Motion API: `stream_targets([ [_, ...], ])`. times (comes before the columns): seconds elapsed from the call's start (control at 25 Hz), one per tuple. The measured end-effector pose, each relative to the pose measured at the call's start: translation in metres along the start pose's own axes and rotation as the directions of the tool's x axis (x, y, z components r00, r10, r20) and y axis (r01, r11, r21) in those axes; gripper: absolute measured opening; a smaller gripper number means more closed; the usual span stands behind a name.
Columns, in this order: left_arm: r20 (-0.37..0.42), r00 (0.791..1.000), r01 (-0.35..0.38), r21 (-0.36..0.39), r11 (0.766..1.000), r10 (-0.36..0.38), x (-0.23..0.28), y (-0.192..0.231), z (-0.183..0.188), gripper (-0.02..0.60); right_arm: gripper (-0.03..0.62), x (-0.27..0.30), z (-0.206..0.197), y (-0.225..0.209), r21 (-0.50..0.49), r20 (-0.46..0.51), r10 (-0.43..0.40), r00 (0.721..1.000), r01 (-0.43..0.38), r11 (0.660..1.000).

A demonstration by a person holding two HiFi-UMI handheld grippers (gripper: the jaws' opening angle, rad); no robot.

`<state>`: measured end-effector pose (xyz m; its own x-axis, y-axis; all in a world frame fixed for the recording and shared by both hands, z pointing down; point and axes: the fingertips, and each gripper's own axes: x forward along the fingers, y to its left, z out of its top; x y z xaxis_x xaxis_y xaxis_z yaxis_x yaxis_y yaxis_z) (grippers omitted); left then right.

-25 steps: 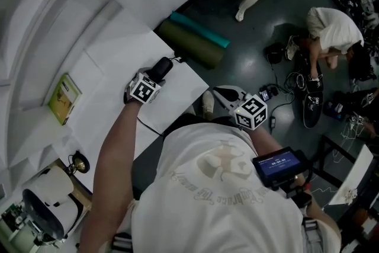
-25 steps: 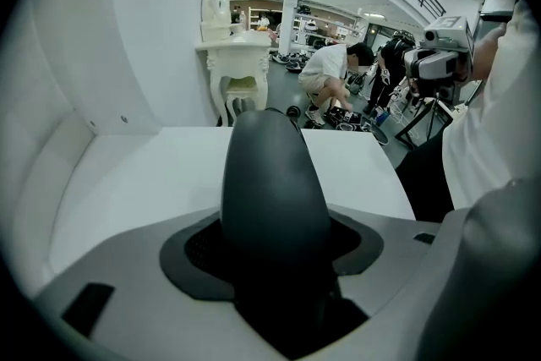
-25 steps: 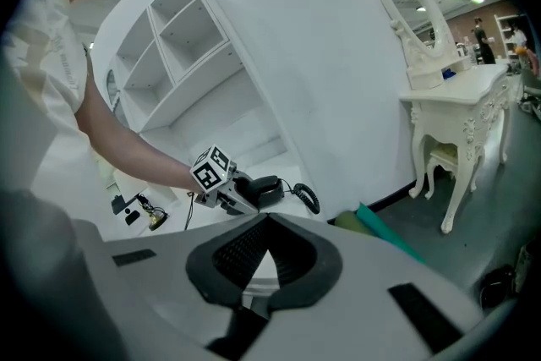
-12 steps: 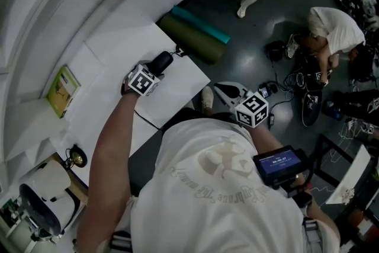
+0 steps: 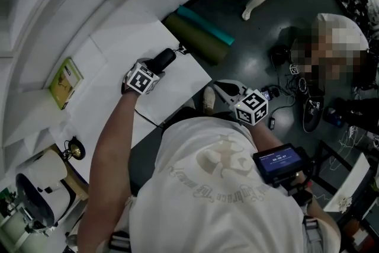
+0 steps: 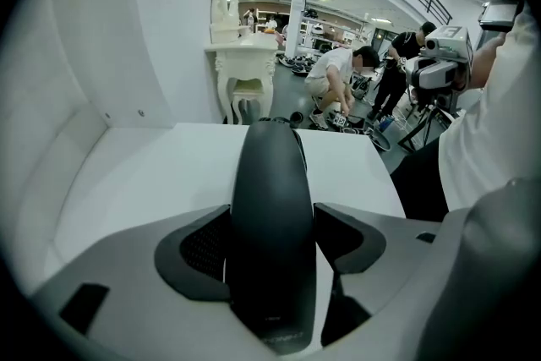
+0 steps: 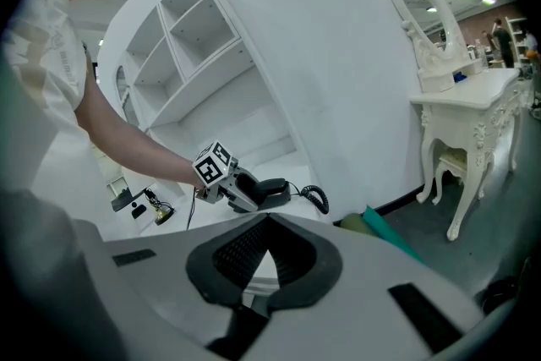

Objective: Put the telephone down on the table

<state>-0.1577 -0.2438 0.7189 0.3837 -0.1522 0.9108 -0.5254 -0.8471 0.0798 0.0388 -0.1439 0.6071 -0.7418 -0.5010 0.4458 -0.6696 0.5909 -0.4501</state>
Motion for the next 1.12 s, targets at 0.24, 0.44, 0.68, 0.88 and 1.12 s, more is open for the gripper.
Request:
stream_targets([
  [0.24,0.108,0.986,-0.114,-0.137,0.984,0.13,-0.039,0.001,0.004,0.31,0.015,0.015,0.008,0.013,-0.057,-0.019,0.092,0.996,-0.093,0.994],
  [0.44,0.16,0.95,-0.225,-0.245,0.943,0.269,-0.076,0.006,-0.008,0.31,0.015,0.029,0.016,0.028,-0.11,-0.048,0.181,0.982,-0.185,0.977],
  [0.68,0.248,0.908,-0.24,-0.354,0.904,0.338,-0.116,-0.011,-0.015,0.31,0.015,0.048,0.023,0.044,-0.16,-0.086,0.249,0.965,-0.261,0.952],
  [0.88,0.322,0.871,-0.222,-0.416,0.882,0.371,-0.141,-0.03,-0.019,0.308,0.015,0.069,0.035,0.056,-0.2,-0.103,0.294,0.95,-0.309,0.93],
  [1.12,0.392,0.82,-0.191,-0.501,0.844,0.418,-0.158,-0.056,-0.02,0.281,0.015,0.079,0.046,0.067,-0.244,-0.121,0.333,0.935,-0.353,0.903],
])
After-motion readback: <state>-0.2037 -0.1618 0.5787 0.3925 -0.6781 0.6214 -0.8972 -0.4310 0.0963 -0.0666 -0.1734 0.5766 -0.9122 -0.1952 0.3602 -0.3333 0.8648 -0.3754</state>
